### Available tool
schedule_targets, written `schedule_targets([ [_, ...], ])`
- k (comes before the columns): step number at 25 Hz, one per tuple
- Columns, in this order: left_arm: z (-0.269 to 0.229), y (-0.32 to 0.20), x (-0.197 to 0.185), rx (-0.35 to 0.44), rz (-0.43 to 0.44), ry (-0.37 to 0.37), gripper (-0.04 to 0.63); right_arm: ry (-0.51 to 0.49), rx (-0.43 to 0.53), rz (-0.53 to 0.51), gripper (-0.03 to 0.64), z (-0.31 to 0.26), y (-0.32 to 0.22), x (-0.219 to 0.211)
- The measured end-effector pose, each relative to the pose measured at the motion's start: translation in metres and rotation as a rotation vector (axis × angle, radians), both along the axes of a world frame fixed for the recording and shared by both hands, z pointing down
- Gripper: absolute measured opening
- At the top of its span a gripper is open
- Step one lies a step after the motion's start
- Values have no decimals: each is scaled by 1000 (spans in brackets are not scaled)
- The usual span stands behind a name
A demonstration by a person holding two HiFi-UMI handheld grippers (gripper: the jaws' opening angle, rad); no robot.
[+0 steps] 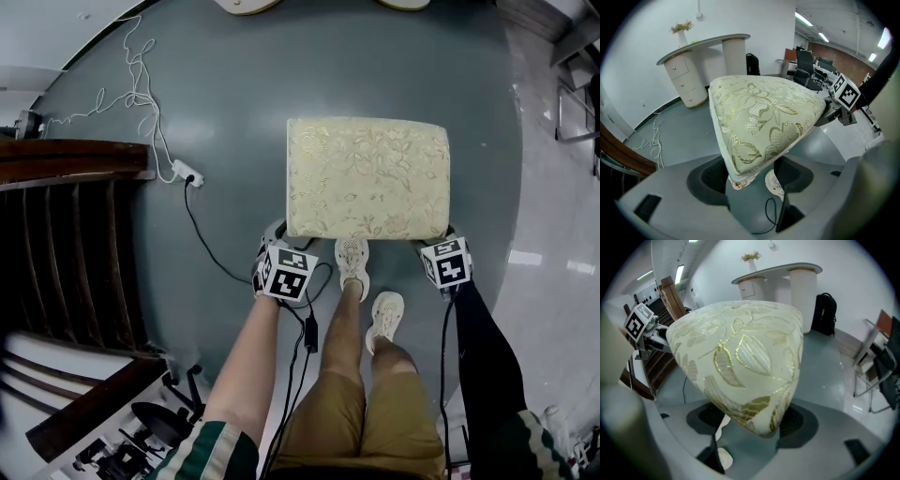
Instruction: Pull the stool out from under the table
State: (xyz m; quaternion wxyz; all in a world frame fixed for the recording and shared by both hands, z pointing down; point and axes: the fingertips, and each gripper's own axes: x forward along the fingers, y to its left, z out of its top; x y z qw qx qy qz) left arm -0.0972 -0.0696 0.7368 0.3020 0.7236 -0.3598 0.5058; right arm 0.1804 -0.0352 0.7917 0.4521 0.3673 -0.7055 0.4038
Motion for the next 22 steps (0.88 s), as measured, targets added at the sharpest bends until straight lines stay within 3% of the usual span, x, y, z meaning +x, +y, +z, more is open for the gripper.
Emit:
schedule_targets([
  [12, 6, 26, 11, 0, -32, 0, 304, -3, 2, -29, 345, 7, 16, 12],
  [22, 6, 27, 14, -11, -7, -9, 304, -8, -8, -1, 345, 7, 26, 13],
])
